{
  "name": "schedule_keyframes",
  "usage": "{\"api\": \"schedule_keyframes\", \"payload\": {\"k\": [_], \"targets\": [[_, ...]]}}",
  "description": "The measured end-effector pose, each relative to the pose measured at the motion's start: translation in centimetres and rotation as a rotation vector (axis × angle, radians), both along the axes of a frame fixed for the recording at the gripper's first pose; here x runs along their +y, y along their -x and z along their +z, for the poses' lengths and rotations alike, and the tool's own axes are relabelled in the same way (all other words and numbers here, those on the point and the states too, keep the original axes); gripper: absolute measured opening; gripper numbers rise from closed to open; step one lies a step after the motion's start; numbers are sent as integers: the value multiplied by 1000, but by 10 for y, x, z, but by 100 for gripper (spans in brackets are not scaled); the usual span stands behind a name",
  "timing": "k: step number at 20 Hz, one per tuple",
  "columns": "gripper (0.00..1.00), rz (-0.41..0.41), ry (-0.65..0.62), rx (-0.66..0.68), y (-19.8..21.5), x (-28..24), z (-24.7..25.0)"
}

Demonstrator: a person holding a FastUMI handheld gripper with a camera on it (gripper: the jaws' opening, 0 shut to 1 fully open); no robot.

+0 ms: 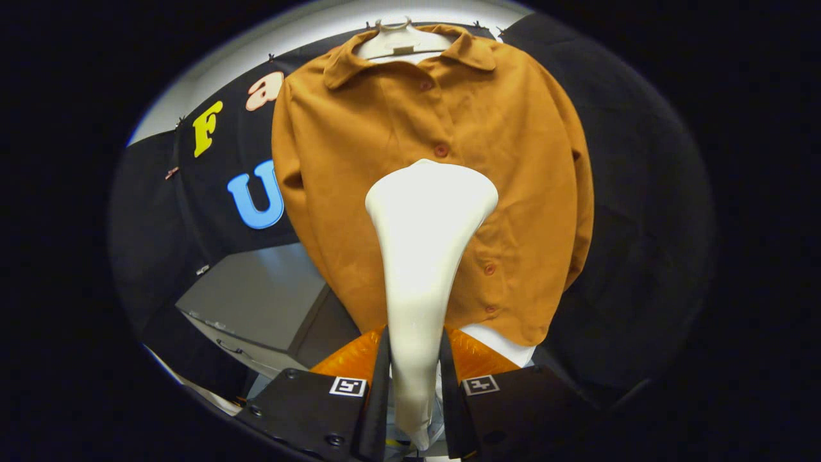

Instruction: Iron the clothes twice with a garment steamer, once on the left side and once on the right side.

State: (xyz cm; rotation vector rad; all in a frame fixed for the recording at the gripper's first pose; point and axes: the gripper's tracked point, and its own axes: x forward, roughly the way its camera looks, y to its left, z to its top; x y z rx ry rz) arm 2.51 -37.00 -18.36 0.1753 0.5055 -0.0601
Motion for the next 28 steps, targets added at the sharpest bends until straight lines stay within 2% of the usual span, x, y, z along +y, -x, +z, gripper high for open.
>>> {"api": "schedule_keyframes", "payload": {"k": [6,11,14,18,28], "targets": [[39,-63,72,-142,-29,-51,63],[39,-98,59,-188,-54,-90,79],[39,-73,10,-177,-66,-95,65],[39,-55,27,-107,-71,-103,31],[39,-90,-21,96,-41,-112,-64]]}}
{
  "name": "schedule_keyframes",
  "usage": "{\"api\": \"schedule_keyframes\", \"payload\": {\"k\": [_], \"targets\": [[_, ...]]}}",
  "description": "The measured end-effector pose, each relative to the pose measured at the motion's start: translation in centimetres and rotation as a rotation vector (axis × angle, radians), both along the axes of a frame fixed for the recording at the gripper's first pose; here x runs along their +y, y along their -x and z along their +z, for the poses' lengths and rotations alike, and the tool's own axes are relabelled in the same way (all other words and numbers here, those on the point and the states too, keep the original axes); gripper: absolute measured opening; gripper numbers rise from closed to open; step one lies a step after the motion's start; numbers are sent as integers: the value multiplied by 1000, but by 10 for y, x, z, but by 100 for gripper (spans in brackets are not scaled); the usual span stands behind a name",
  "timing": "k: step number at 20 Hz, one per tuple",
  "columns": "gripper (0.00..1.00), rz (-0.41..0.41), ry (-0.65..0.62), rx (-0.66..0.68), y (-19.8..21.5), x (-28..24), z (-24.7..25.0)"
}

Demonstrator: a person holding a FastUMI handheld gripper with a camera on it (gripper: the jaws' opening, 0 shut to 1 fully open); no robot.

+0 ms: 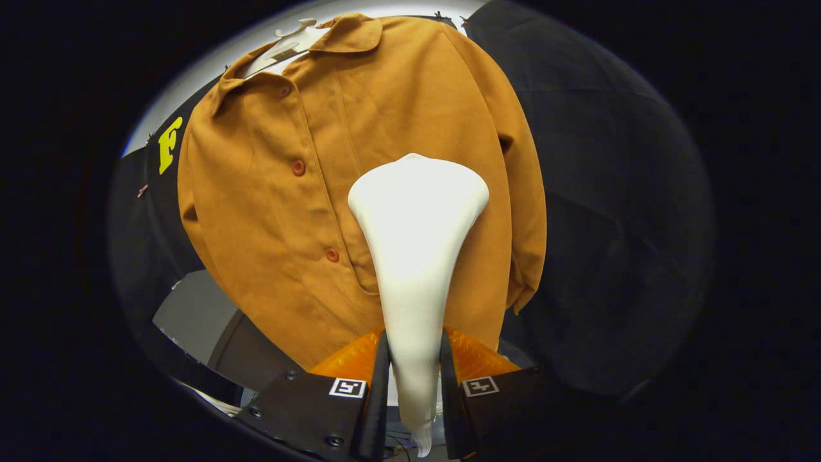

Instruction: Iron the clothes twice with a garment steamer, once on the left side and once on the right side.

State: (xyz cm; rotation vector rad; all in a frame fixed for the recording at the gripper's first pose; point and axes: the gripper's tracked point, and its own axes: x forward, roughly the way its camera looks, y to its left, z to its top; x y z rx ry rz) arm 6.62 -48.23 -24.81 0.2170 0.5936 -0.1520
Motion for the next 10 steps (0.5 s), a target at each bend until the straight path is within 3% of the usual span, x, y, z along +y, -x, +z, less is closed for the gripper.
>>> {"api": "schedule_keyframes", "payload": {"k": [10], "targets": [[40,-47,-74,145,27,-1,-67]]}}
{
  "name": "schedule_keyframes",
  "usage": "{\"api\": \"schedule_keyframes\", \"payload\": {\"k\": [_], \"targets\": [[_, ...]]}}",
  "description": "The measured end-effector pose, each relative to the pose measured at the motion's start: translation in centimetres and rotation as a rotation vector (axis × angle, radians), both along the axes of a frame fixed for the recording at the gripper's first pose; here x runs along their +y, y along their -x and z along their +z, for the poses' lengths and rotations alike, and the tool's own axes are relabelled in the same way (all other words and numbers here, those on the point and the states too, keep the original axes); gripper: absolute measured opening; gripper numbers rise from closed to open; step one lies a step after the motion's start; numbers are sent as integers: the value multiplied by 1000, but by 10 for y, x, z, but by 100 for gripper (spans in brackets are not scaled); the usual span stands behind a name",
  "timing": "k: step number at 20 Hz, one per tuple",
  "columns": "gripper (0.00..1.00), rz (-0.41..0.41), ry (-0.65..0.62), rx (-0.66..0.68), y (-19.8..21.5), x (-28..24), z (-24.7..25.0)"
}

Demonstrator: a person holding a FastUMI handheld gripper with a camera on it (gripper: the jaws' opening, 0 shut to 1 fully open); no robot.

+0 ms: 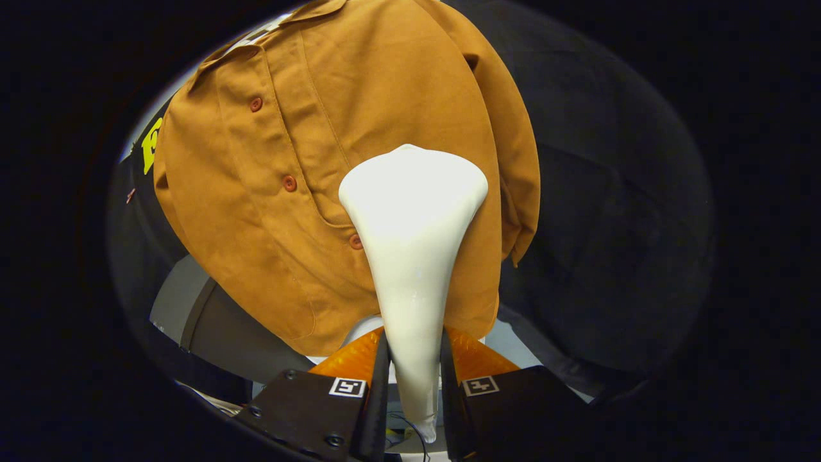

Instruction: Iron the clothes twice with a garment steamer, once on the left side and once on the right side.

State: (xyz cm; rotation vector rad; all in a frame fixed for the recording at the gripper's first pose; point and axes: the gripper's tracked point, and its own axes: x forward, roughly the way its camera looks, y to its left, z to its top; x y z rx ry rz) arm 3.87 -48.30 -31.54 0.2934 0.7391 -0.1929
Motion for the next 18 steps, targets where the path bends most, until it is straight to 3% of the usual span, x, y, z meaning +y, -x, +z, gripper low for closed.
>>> {"api": "schedule_keyframes", "payload": {"k": [6,14,18], "targets": [[40,-57,23,22,19,0,-1],[40,10,170,-151,26,52,86],[40,24,229,-265,7,87,135]]}}
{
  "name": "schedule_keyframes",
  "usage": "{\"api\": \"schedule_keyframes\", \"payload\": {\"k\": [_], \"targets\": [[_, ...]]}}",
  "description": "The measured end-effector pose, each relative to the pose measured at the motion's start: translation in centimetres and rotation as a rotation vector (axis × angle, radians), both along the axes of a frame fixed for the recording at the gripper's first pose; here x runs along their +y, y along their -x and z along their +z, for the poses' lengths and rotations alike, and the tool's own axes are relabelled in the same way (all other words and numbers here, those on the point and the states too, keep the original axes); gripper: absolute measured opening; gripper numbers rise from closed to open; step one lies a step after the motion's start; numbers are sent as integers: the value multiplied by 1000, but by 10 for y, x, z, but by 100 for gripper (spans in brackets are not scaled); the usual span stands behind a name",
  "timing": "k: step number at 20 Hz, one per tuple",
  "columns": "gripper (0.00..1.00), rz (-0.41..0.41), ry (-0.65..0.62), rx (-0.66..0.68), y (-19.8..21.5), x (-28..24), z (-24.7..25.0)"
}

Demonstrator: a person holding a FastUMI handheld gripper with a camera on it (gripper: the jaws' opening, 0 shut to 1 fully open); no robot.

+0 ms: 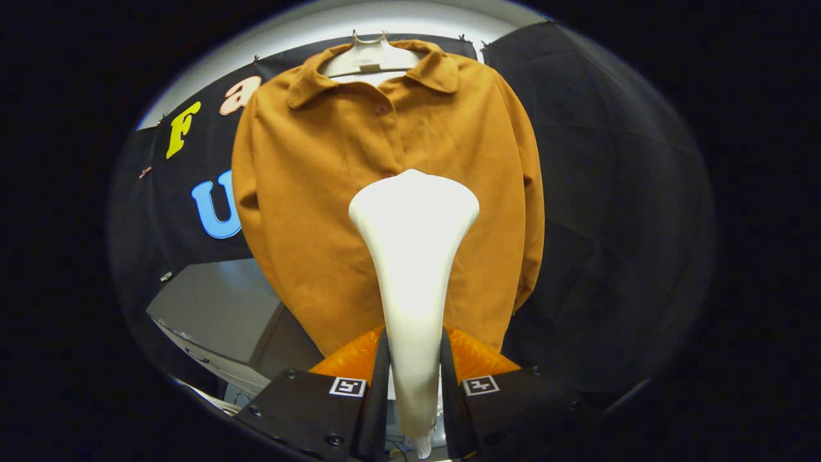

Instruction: Iron the clothes twice with a garment steamer, once on the left side and once on the right side.

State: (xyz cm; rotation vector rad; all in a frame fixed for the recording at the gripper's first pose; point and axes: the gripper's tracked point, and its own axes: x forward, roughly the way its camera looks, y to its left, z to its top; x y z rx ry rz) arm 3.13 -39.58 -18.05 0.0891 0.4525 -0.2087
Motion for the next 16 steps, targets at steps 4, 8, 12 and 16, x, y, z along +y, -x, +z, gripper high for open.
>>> {"api": "schedule_keyframes", "payload": {"k": [4,8,12,16], "targets": [[40,53,63,-106,-5,48,54],[39,105,89,-230,-16,108,114],[40,138,84,-305,-17,169,146],[39,155,27,-336,-12,230,164]]}}
